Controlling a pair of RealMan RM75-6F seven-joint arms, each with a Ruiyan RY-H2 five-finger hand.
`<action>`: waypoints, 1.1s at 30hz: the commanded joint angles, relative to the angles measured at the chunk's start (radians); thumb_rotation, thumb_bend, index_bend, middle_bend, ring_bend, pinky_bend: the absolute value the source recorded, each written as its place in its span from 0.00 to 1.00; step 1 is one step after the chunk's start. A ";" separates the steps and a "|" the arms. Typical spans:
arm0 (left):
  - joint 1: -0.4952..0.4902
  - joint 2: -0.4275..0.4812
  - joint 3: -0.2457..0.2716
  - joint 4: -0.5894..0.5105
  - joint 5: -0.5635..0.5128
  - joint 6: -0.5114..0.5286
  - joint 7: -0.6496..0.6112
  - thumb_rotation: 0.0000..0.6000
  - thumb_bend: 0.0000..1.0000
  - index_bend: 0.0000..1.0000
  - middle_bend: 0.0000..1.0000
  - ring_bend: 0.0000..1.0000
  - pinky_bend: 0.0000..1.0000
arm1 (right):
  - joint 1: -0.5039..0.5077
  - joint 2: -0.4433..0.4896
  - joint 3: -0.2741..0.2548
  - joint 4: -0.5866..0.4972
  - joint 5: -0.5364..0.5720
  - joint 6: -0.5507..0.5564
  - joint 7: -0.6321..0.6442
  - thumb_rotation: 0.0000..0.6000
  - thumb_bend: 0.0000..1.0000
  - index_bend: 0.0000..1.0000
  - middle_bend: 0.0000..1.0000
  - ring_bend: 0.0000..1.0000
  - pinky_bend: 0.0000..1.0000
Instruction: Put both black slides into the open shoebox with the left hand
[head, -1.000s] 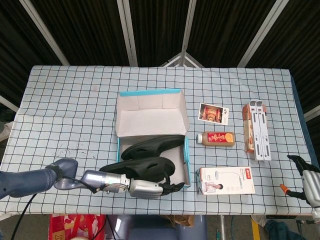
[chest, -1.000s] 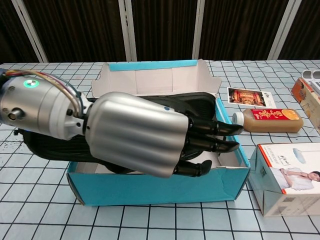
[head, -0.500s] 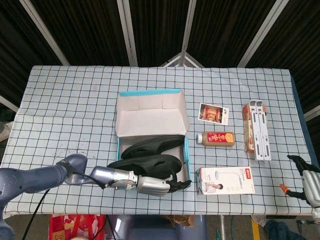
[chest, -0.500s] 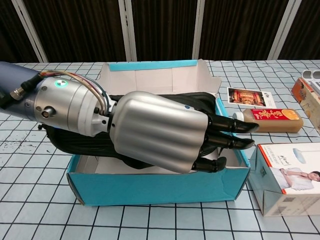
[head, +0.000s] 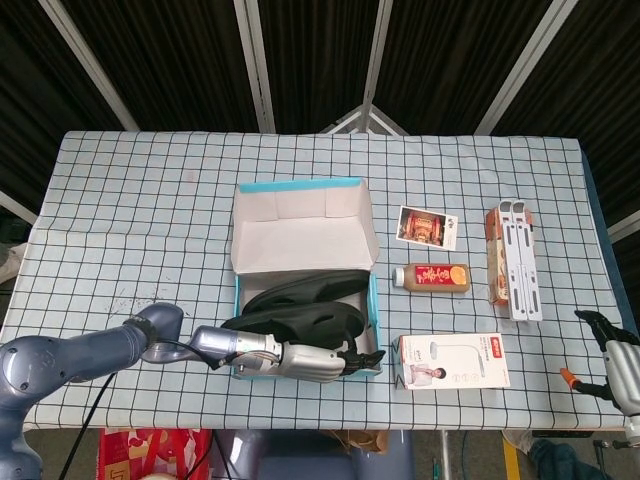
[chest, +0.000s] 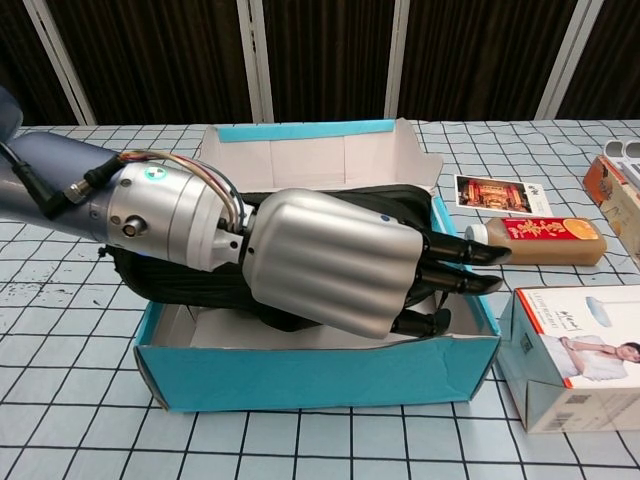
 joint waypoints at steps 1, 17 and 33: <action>-0.013 -0.030 0.012 0.042 -0.001 0.012 -0.025 1.00 0.50 0.22 0.47 0.07 0.07 | 0.001 0.000 0.000 0.000 0.001 -0.001 0.001 1.00 0.23 0.18 0.16 0.25 0.22; -0.053 -0.163 0.055 0.250 -0.024 0.062 -0.135 1.00 0.49 0.22 0.46 0.07 0.07 | 0.002 0.000 0.001 0.004 0.003 -0.006 0.004 1.00 0.23 0.18 0.16 0.25 0.22; 0.011 -0.201 0.142 0.291 -0.047 0.121 -0.130 1.00 0.44 0.21 0.43 0.07 0.07 | 0.002 0.000 0.000 0.004 0.000 -0.005 0.005 1.00 0.23 0.18 0.16 0.25 0.22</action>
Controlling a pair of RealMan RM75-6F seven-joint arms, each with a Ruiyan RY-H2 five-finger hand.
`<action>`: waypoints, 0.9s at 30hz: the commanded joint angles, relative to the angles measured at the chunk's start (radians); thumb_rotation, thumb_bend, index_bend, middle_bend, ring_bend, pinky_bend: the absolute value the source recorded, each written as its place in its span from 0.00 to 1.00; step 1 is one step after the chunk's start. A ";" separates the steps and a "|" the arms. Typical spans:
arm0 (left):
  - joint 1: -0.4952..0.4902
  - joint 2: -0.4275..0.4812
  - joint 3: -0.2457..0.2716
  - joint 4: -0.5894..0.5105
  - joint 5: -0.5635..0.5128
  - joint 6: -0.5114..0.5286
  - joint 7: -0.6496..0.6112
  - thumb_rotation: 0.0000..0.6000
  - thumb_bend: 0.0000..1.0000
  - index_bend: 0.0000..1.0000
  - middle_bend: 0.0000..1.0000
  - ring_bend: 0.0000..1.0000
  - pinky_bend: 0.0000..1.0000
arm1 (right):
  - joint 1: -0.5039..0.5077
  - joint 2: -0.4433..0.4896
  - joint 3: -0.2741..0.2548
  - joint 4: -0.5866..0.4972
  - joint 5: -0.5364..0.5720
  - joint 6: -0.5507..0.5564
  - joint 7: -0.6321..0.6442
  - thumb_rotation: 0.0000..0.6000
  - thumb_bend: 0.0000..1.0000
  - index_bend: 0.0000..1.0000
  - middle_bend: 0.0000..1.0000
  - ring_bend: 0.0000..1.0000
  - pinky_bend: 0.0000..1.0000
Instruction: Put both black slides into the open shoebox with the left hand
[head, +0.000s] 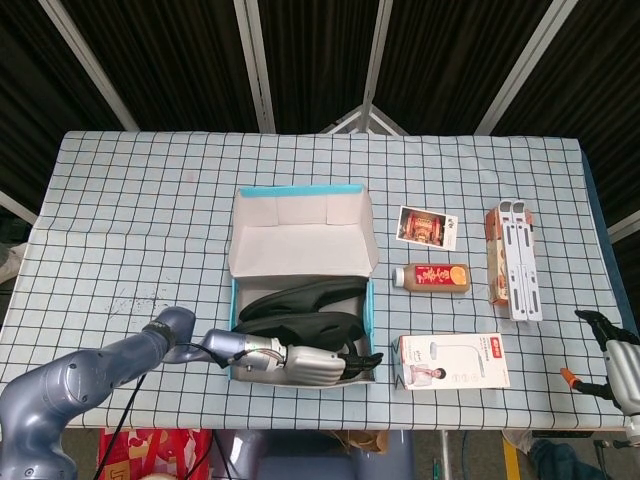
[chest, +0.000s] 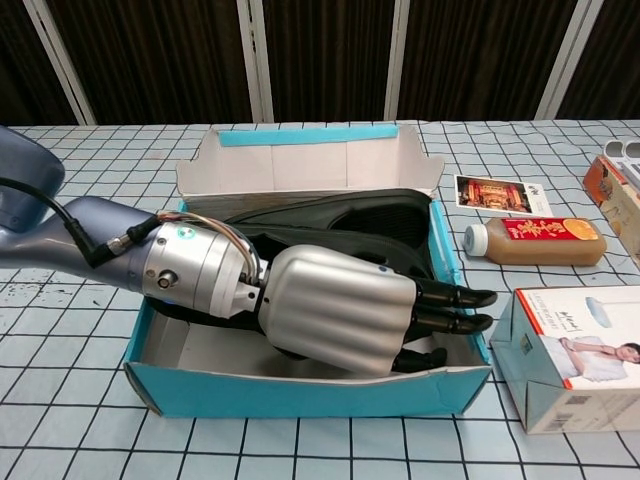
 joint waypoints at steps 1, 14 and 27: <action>0.011 0.001 0.003 -0.010 -0.009 0.011 0.006 1.00 0.41 0.21 0.41 0.07 0.06 | 0.000 0.000 -0.001 0.000 0.000 -0.001 0.000 1.00 0.23 0.18 0.16 0.25 0.22; 0.026 0.027 -0.045 -0.092 -0.101 -0.005 0.008 0.84 0.22 0.11 0.24 0.01 0.02 | 0.003 -0.001 -0.002 -0.003 -0.002 -0.005 -0.006 1.00 0.23 0.18 0.16 0.25 0.22; -0.018 0.055 -0.110 -0.173 -0.164 -0.115 0.047 0.47 0.04 0.09 0.21 0.00 0.01 | 0.004 0.000 -0.002 -0.003 -0.002 -0.007 -0.003 1.00 0.23 0.18 0.16 0.25 0.22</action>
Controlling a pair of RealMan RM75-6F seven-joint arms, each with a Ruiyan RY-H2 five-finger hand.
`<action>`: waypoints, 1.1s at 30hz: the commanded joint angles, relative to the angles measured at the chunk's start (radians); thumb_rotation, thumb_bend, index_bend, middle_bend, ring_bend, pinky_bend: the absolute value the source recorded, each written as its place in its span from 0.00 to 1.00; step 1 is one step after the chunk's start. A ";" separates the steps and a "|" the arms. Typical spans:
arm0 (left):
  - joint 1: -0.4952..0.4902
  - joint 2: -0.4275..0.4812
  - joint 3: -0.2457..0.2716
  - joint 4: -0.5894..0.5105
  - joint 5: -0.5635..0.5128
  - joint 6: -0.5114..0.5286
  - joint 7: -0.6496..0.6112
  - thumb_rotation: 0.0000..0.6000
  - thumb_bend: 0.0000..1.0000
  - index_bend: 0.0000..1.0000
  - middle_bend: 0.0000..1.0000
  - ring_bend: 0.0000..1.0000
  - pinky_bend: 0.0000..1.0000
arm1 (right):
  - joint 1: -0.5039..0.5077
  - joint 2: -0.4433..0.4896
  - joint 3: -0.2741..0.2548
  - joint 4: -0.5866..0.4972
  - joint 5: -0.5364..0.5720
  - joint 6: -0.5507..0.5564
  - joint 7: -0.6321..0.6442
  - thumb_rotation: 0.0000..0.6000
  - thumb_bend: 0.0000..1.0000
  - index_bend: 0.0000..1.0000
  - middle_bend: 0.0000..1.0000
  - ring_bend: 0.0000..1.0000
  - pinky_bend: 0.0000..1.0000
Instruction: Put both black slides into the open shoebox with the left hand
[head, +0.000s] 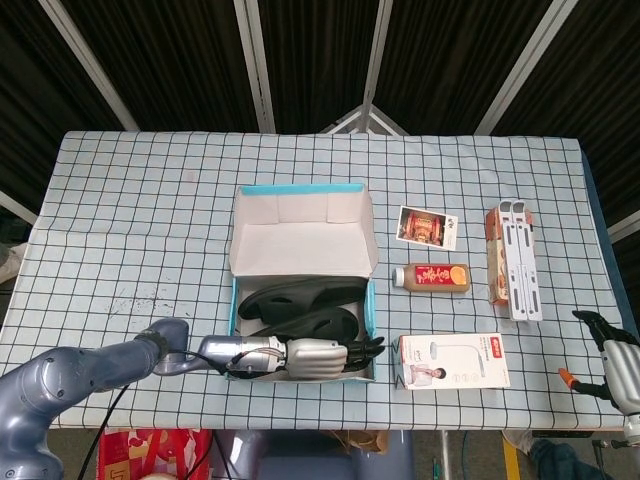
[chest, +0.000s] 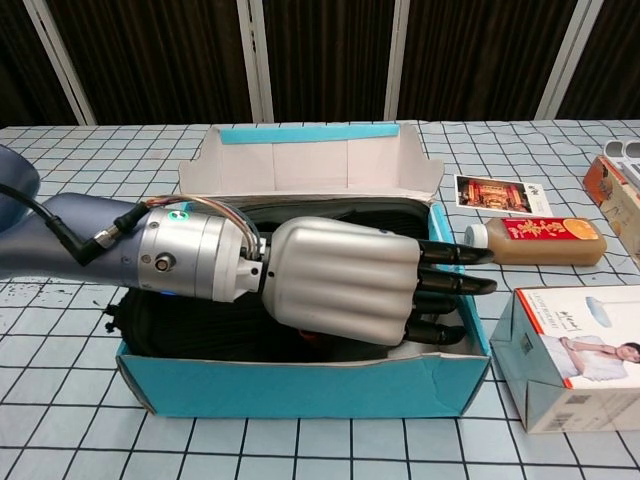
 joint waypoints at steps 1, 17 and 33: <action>-0.043 -0.015 -0.037 0.021 -0.022 -0.047 -0.012 0.46 0.04 0.09 0.21 0.00 0.01 | 0.000 0.000 0.000 0.000 -0.001 0.000 0.002 1.00 0.23 0.18 0.16 0.25 0.22; -0.023 0.043 -0.022 -0.060 -0.026 -0.036 0.050 0.46 0.04 0.09 0.21 0.00 0.01 | 0.003 -0.001 0.000 0.002 0.002 -0.005 0.002 1.00 0.23 0.18 0.16 0.25 0.22; 0.001 0.166 -0.031 -0.239 -0.025 -0.056 0.145 0.45 0.04 0.09 0.21 0.00 0.01 | 0.005 -0.001 -0.001 0.002 0.000 -0.009 0.003 1.00 0.23 0.19 0.16 0.25 0.22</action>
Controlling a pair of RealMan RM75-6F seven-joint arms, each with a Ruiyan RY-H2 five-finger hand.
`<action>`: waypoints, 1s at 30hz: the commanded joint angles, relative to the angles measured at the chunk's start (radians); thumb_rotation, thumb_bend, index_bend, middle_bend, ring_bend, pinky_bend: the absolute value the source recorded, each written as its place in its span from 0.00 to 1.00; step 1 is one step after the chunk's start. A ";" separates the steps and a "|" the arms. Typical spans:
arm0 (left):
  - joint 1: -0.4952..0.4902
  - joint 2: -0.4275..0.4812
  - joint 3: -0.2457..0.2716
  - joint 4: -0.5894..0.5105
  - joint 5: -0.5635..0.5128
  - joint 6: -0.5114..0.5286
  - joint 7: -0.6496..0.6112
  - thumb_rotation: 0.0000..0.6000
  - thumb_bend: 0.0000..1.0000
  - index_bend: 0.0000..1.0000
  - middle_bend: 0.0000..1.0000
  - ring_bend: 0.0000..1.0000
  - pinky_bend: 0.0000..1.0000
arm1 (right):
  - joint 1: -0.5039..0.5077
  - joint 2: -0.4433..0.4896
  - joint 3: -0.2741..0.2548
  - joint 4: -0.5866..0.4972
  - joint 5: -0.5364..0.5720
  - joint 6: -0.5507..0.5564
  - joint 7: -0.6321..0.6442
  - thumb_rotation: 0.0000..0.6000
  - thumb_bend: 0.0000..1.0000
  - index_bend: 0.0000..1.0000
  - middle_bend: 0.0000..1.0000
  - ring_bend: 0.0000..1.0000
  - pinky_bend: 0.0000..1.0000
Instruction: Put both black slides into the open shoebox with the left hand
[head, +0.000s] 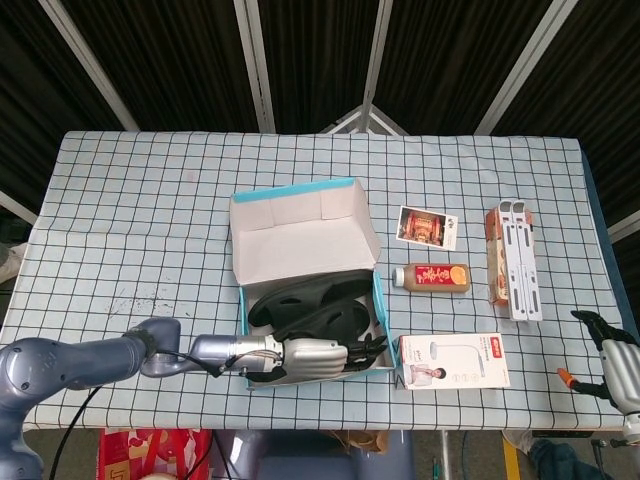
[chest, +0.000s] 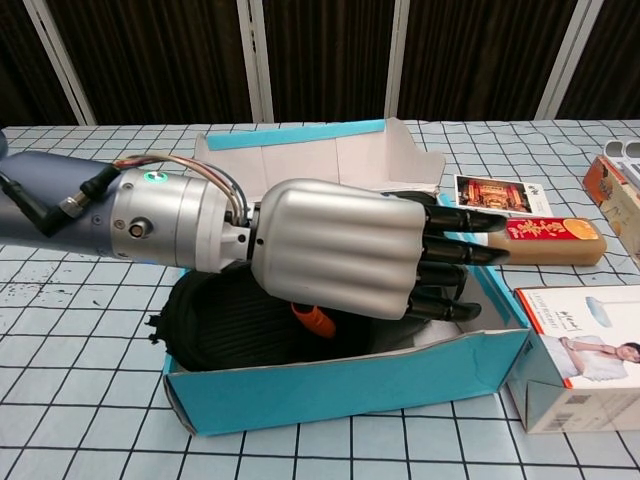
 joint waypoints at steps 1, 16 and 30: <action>0.008 0.034 -0.005 -0.046 0.000 -0.012 0.029 0.44 0.04 0.09 0.21 0.00 0.01 | 0.001 0.000 0.000 -0.002 0.001 0.000 -0.001 1.00 0.23 0.19 0.16 0.25 0.22; 0.035 0.202 -0.078 -0.252 -0.009 -0.007 0.122 0.51 0.09 0.09 0.21 0.00 0.01 | -0.001 0.000 0.000 -0.001 0.004 0.002 0.000 1.00 0.23 0.19 0.16 0.25 0.22; 0.272 0.128 -0.136 -0.339 -0.173 0.361 -0.137 1.00 0.14 0.26 0.36 0.18 0.21 | 0.003 -0.002 0.000 -0.011 0.015 -0.008 -0.026 1.00 0.23 0.19 0.16 0.25 0.22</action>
